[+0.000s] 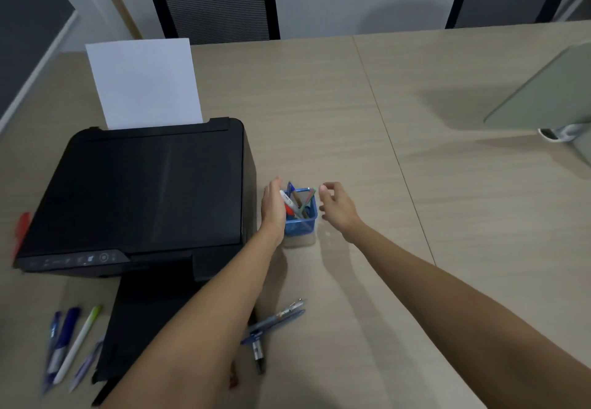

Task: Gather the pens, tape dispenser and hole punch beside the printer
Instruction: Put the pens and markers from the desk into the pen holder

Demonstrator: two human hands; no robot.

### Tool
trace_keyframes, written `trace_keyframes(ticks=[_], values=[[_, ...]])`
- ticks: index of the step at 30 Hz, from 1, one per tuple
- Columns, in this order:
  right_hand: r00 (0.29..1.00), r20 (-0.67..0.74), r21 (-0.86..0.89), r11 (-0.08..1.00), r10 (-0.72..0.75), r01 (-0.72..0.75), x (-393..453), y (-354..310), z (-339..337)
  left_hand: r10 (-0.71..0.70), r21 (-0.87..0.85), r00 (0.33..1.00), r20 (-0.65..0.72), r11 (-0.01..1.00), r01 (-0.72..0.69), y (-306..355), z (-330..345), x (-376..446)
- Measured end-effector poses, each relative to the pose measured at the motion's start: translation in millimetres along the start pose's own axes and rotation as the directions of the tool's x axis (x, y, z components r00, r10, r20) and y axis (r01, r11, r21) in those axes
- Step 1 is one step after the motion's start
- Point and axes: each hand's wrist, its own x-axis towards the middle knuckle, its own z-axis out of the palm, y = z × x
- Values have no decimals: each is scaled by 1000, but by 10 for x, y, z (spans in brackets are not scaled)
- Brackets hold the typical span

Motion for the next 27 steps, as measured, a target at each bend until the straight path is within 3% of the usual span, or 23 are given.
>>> trace_keyframes(ticks=[2, 5, 8, 10, 13, 16, 19, 22, 25, 27], values=[[997, -75, -3, 1000, -2, 2, -114, 113, -42, 124, 108, 992, 22, 986, -126, 162, -31, -364], [975, -214, -56, 997, -63, 52, -443, 293, -103, 312, 286, 934, 176, 891, -351, 301, -229, -928], [958, -115, -330, 920, -264, 214, -848, 544, -12, 318, 385, 877, 360, 806, -450, 146, -704, -1247], [938, 97, -487, 806, -334, 337, -1050, 680, 173, 231, 473, 899, 371, 786, -397, -47, -1048, -1386], [871, 409, -591, 648, -273, 480, -1256, 747, 568, 77, 608, 935, 345, 741, -285, -393, -1498, -1604], [821, 550, -724, 403, -152, 559, -1371, 775, 892, -107, 779, 957, 269, 608, -151, -777, -1764, -1653], [840, 534, -799, 265, -99, 540, -1445, 773, 1073, -114, 895, 968, 225, 416, -159, -1185, -1895, -1548], [856, 494, -838, 181, -150, 515, -1432, 796, 1138, -92, 936, 985, 147, 334, -109, -1457, -1917, -1428], [891, 390, -860, 252, -233, 443, -1462, 806, 1123, -29, 961, 996, 86, 266, -75, -1548, -1943, -1391], [895, 329, -850, 318, -301, 419, -1518, 843, 1075, 39, 938, 998, 42, 342, -52, -1593, -1942, -1323]])
